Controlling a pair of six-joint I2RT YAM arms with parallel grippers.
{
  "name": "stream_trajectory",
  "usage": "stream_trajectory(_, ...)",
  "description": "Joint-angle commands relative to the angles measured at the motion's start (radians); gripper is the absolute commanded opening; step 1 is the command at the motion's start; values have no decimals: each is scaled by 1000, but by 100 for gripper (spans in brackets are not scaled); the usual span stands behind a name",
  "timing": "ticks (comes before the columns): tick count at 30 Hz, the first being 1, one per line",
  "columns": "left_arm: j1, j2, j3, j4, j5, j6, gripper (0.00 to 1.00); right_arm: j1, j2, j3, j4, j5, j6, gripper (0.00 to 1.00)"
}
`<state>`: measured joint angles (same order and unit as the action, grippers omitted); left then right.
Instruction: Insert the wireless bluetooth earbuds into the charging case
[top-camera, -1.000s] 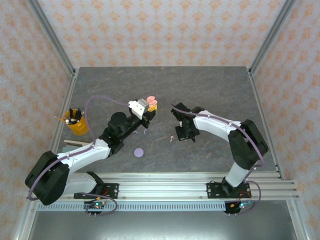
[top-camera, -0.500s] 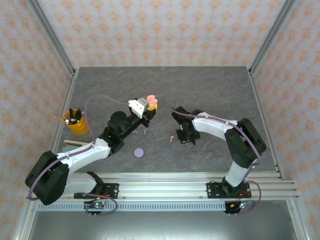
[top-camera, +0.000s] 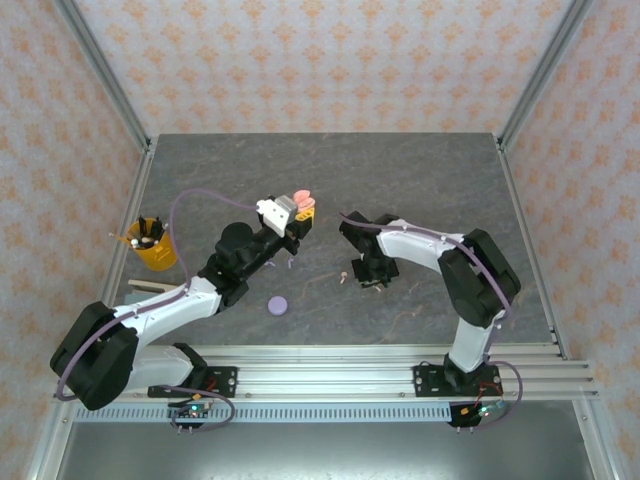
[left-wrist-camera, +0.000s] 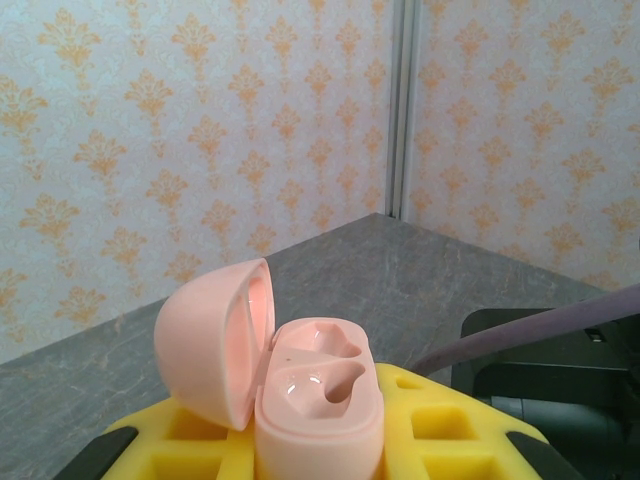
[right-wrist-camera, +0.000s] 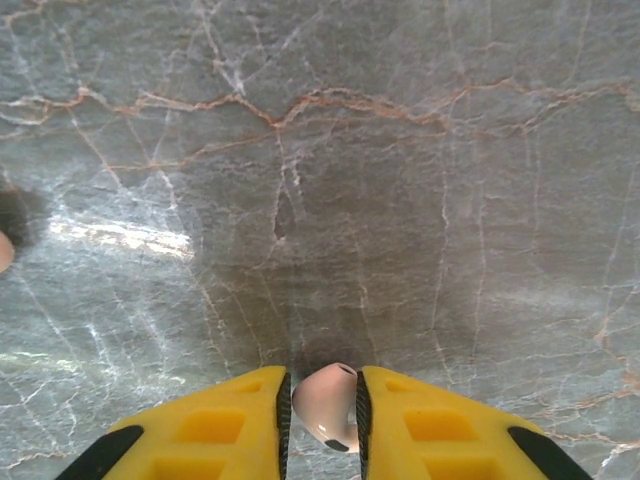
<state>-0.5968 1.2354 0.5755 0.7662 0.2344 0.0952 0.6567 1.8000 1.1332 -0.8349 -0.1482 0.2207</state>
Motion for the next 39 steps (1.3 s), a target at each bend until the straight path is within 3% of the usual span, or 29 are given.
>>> stream_trajectory(1, -6, -7, 22, 13, 3, -5, 0, 12, 22, 32, -72, 20, 3, 28)
stream_trajectory(25, -6, -5, 26, 9, 0, -2, 0, 5, 114, 133, -128, 53, -42, 30)
stream_trajectory(39, -6, 12, 34, 16, 5, -3, 0, 1, 75, 71, -137, 13, -54, 29)
